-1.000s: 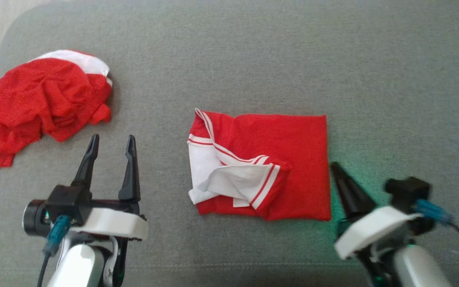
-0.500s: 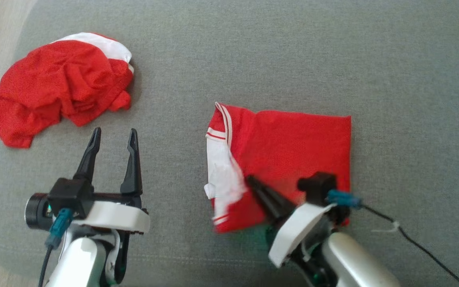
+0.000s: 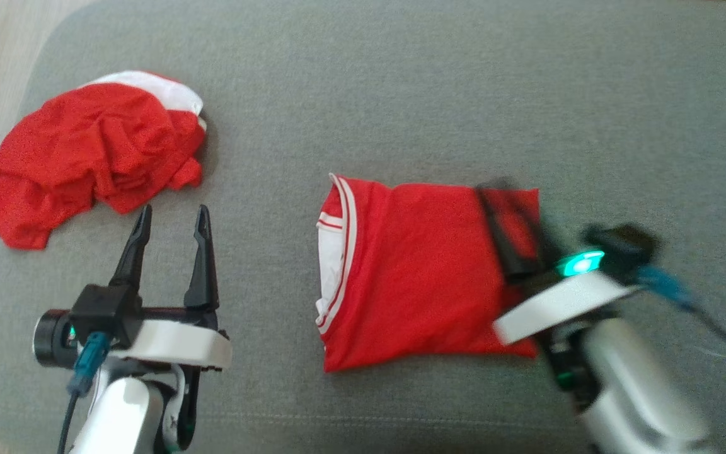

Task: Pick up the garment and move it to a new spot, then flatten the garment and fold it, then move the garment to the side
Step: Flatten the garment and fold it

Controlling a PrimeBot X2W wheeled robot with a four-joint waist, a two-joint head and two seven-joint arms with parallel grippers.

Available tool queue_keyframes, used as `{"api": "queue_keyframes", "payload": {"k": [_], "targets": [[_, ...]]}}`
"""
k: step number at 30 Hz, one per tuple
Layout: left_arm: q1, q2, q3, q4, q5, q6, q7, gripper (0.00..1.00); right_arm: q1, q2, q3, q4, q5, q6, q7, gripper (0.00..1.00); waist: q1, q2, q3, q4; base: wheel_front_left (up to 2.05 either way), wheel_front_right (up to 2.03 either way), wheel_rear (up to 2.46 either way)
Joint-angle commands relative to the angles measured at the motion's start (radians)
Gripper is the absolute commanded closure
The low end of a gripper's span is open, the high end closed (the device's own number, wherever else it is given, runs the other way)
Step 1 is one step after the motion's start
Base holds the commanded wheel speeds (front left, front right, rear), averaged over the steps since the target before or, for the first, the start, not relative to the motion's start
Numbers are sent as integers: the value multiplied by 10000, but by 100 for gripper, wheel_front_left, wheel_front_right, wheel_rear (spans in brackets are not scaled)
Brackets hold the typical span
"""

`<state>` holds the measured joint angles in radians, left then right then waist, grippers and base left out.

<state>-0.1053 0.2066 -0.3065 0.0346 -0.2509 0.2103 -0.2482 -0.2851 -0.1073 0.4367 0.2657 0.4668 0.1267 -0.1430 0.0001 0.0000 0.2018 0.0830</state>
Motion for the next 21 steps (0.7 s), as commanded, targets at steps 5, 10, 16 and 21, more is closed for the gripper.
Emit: {"api": "queue_keyframes", "payload": {"k": [5,10,16,21], "targets": [[13,357,601,-359,-9,-21,-117,0,997,-349,-2222,-1493,-1087,40,160,0,-1,0,-477,-355,0,0,0],[356,519,710,-391,-14,-15,-124,0,2022,-384,-3741,-2635,-1892,40,988,0,-1,0,-851,-643,0,0,0],[754,673,711,-438,-83,-23,-49,0,3067,-205,-4267,-3559,-2197,40,1714,0,-1,0,-1304,-898,0,0,0],[1099,721,605,-518,-60,71,153,0,3667,-77,-4246,-3918,-2268,40,2063,0,-1,0,-1778,-993,0,0,0]]}}
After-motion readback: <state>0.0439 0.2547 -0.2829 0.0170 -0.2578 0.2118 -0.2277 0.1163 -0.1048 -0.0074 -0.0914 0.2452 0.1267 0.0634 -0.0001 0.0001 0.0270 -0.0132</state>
